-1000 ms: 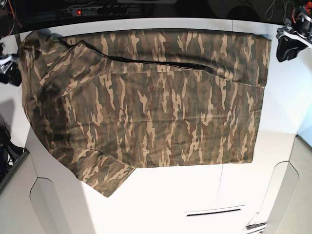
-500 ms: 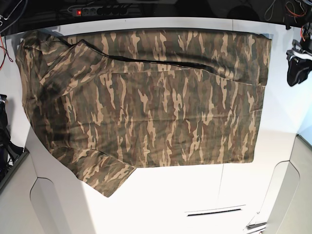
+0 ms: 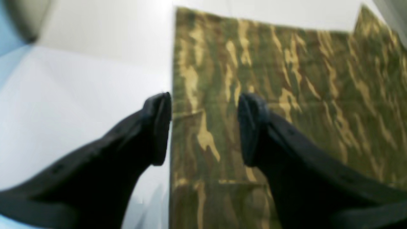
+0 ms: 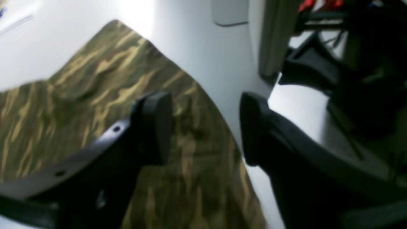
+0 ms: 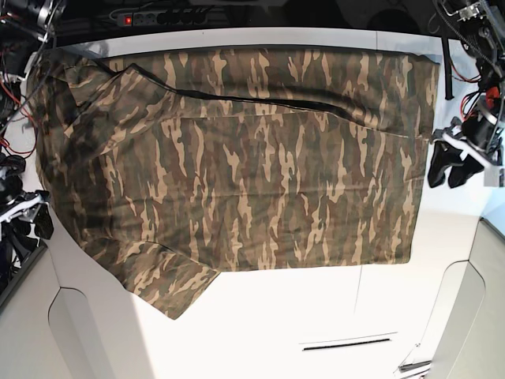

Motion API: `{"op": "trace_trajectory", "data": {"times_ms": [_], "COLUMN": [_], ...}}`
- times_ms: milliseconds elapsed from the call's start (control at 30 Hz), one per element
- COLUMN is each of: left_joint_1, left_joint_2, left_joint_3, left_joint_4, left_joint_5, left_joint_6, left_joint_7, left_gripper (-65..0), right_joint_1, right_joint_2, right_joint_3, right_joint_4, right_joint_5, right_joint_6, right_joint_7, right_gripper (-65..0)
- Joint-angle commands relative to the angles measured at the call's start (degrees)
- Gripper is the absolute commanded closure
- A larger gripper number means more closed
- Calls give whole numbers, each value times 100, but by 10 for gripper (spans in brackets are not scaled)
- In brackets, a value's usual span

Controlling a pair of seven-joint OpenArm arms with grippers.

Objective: Fold the T-shirt properly
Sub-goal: 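Move both grippers to the shirt's side edges and grasp them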

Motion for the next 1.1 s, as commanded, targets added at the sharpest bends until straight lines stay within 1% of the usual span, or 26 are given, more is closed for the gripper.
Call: {"op": "trace_trajectory", "data": {"times_ms": [0, 67, 167, 300, 400, 467, 567, 667, 767, 933, 1067], "left_joint_1": [-173, -433, -903, -1558, -2000, -2288, -2638, -2822, -2846, -2844, -2846], "left_joint_2": [-149, -247, -387, -492, -544, -544, -542, -542, -540, -505, -496], "left_joint_3": [92, 345, 640, 896, 1047, 1099, 1099, 1099, 1099, 1099, 1099], "left_joint_4": [-33, -339, -920, -1786, -2446, -2933, -3683, -4266, -4583, -4688, -4688], "left_joint_5": [61, 310, 553, 688, 763, 914, 942, 949, 979, 962, 758], "left_joint_6": [28, 153, 326, 345, 343, 345, 343, 341, 341, 341, 308], "left_joint_7": [-232, -365, -372, -380, -527, -619, -691, -868, -1093, -1099, -1099], "left_gripper": [-361, -361, -361, -361, -361, -361, -361, -361, -361, -361, -361], "right_joint_1": [243, 496, 772, 894, 903, 903, 901, 903, 903, 905, 905], "right_joint_2": [111, 114, 114, 114, 111, 111, 111, 111, 109, 52, -109], "right_joint_3": [22, 22, 22, 22, 22, 22, 22, 22, 22, 20, 13], "right_joint_4": [-149, -649, -1222, -1665, -1843, -1993, -2205, -2371, -2476, -2564, -2568], "right_joint_5": [72, 70, 66, -125, -136, -136, -133, -138, -118, -92, -85], "right_joint_6": [11, 9, 11, 9, -28, -144, -380, -424, -424, -424, -422], "right_joint_7": [212, 302, 339, 671, 695, 695, 695, 706, 706, 708, 706], "right_gripper": [-334, -335, -335, -335, -335, -334, -335, -335, -335, -335, -335]}}
